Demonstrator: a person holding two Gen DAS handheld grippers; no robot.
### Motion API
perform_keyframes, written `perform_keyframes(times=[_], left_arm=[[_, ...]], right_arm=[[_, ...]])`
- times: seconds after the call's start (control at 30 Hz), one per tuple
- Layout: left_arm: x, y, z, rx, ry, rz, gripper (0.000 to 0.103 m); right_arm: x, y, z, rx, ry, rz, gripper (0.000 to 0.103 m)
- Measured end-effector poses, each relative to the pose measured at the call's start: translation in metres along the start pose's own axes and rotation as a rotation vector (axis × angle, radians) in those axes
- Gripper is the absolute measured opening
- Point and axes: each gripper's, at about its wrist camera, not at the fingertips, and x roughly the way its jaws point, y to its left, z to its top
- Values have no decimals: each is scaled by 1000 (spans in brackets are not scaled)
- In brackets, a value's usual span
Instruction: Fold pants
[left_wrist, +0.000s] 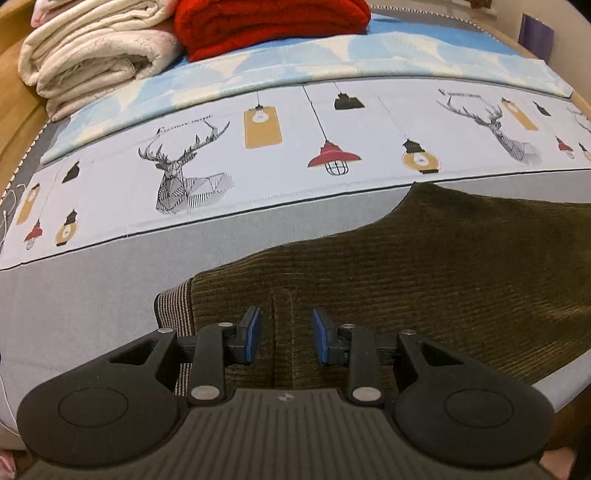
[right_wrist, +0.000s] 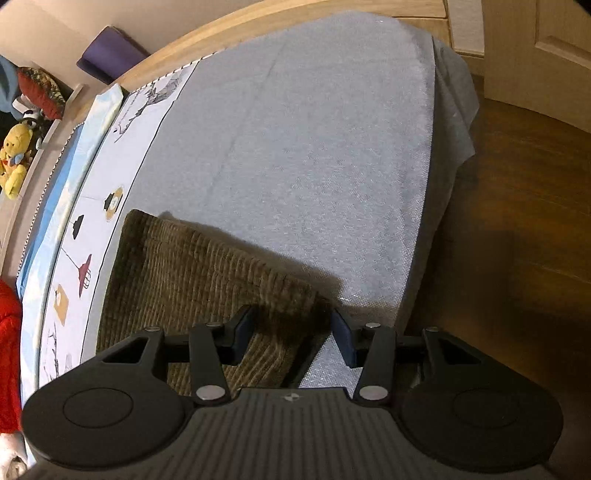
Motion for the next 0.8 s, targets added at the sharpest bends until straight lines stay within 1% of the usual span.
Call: perform_keyframes(times=[0.03, 0.07, 0.13, 0.3, 0.37, 0.4, 0.43, 0.47, 0.5, 0.53, 0.8], left_arm=[[2, 2, 0, -4, 3, -1, 34], [3, 4, 0, -7, 5, -1, 34], [4, 6, 1, -10, 5, -1, 34], [5, 9, -1, -3, 8, -7, 34], [6, 9, -1, -2, 11, -5, 34], [7, 10, -1, -3, 14, -4, 34], [7, 10, -2, -4, 17, -2, 34], [7, 10, -2, -5, 17, -1, 34], [7, 11, -2, -5, 17, -2, 34], [7, 11, -2, -6, 18, -4, 34], [8, 10, -2, 9, 19, -5, 34]], right_arm=[[-1, 1, -1, -10, -7, -6, 42], [-3, 0, -1, -13, -15, -6, 36], [-7, 0, -1, -7, -39, 7, 22], [-22, -1, 1, 19, -76, 107, 22], [-16, -4, 2, 29, -57, 86, 24], [-12, -7, 2, 46, -40, 69, 30], [-7, -11, 2, 73, -22, 50, 34], [-4, -15, 2, 101, -9, 45, 35], [-3, -18, 2, 120, -3, 45, 38], [-2, -19, 3, 130, -3, 45, 39], [6, -2, -2, 41, -10, 11, 46]])
